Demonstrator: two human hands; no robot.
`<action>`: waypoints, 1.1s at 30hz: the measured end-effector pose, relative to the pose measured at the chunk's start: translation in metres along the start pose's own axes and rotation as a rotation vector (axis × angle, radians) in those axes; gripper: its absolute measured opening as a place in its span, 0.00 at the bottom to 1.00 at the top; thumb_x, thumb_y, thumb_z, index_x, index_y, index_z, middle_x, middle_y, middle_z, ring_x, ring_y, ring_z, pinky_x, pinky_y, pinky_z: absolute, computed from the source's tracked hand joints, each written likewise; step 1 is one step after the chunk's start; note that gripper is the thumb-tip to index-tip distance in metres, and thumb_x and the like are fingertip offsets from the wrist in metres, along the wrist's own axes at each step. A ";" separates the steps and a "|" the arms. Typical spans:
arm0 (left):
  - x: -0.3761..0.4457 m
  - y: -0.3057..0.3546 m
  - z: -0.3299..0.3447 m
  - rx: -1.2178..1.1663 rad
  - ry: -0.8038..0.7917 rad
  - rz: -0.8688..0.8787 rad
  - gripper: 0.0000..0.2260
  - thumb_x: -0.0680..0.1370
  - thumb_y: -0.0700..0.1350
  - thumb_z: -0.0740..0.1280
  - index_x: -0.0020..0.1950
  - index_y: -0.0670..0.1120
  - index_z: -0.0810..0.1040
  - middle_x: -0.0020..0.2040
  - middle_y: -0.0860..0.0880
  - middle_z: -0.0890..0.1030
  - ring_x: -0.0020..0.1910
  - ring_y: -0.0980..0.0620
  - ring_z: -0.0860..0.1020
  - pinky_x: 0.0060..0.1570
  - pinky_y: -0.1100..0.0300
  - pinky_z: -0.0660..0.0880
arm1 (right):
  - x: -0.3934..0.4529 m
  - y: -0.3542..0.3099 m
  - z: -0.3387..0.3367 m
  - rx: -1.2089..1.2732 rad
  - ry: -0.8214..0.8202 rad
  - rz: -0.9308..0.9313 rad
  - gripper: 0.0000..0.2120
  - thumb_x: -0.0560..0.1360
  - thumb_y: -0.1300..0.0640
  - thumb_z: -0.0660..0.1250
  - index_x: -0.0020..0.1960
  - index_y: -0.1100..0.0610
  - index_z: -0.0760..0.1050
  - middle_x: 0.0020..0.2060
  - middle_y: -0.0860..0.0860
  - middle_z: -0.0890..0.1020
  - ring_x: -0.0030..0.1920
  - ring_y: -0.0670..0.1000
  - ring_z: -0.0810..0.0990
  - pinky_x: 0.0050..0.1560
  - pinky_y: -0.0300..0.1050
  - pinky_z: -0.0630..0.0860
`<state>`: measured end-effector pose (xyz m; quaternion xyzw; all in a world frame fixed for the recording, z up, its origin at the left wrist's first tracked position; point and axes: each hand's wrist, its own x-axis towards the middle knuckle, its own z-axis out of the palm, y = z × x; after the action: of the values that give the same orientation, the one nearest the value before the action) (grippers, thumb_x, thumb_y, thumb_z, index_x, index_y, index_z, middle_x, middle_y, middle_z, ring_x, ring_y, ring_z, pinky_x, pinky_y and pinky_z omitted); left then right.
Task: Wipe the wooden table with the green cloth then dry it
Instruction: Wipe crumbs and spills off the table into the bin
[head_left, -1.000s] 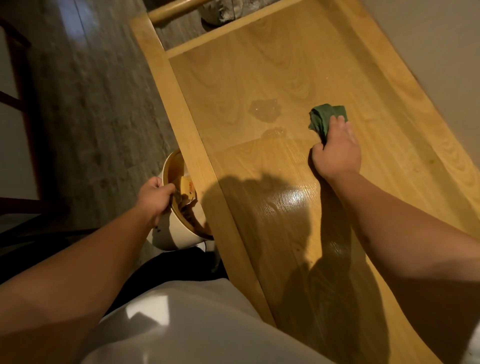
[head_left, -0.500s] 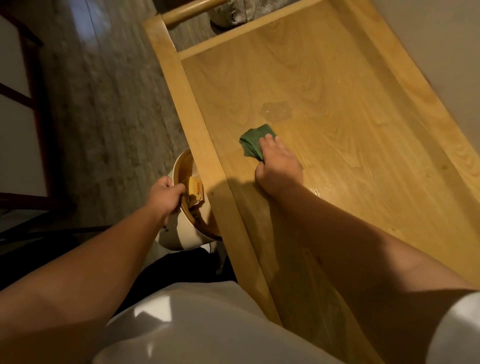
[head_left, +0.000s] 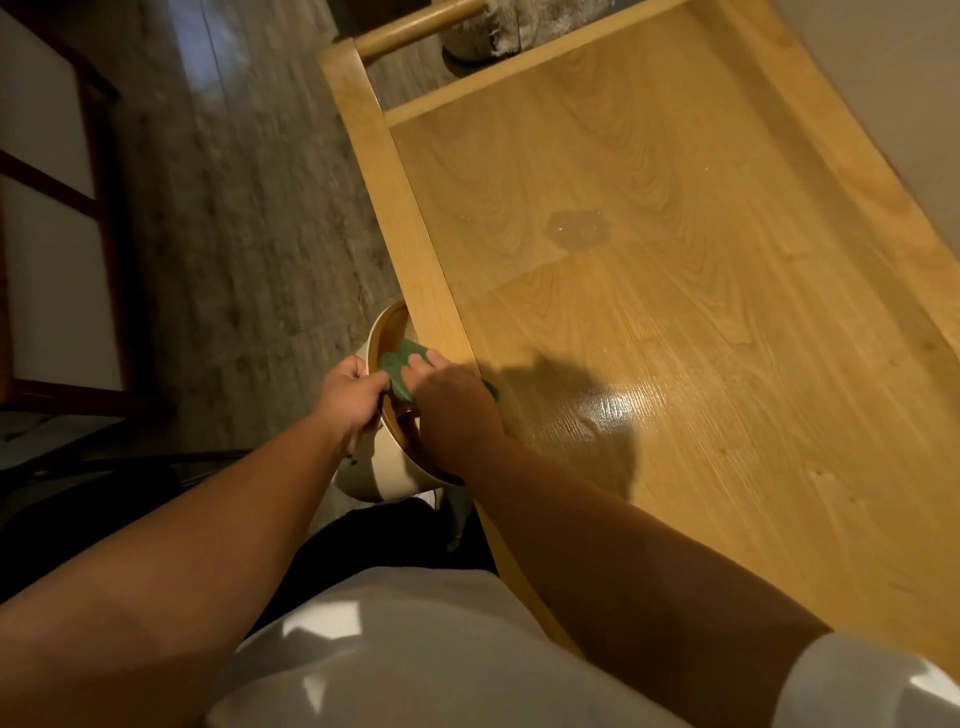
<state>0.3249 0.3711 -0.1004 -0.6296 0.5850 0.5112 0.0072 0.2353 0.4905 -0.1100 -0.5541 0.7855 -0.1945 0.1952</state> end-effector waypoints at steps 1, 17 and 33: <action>0.000 0.000 -0.001 -0.001 -0.002 -0.001 0.12 0.75 0.39 0.66 0.38 0.49 0.66 0.28 0.45 0.72 0.21 0.51 0.66 0.20 0.62 0.61 | 0.000 -0.001 0.001 0.005 0.007 -0.016 0.17 0.75 0.58 0.59 0.63 0.60 0.74 0.62 0.56 0.78 0.68 0.57 0.71 0.58 0.52 0.72; 0.011 -0.003 -0.033 -0.226 -0.327 -0.132 0.09 0.79 0.35 0.67 0.45 0.45 0.69 0.28 0.45 0.75 0.23 0.53 0.69 0.20 0.63 0.62 | 0.013 0.041 -0.038 0.364 -0.055 0.056 0.14 0.79 0.62 0.63 0.62 0.51 0.78 0.51 0.49 0.83 0.51 0.48 0.80 0.55 0.47 0.77; 0.044 0.011 -0.020 -0.163 -0.244 0.019 0.03 0.78 0.38 0.65 0.46 0.44 0.72 0.26 0.51 0.80 0.23 0.55 0.78 0.20 0.64 0.70 | 0.036 0.219 -0.141 0.248 0.469 0.766 0.24 0.80 0.63 0.59 0.76 0.58 0.62 0.72 0.58 0.71 0.72 0.58 0.69 0.67 0.42 0.65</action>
<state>0.3204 0.3237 -0.1130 -0.5559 0.5422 0.6297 0.0221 -0.0235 0.5368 -0.1083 -0.1376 0.9273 -0.3210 0.1348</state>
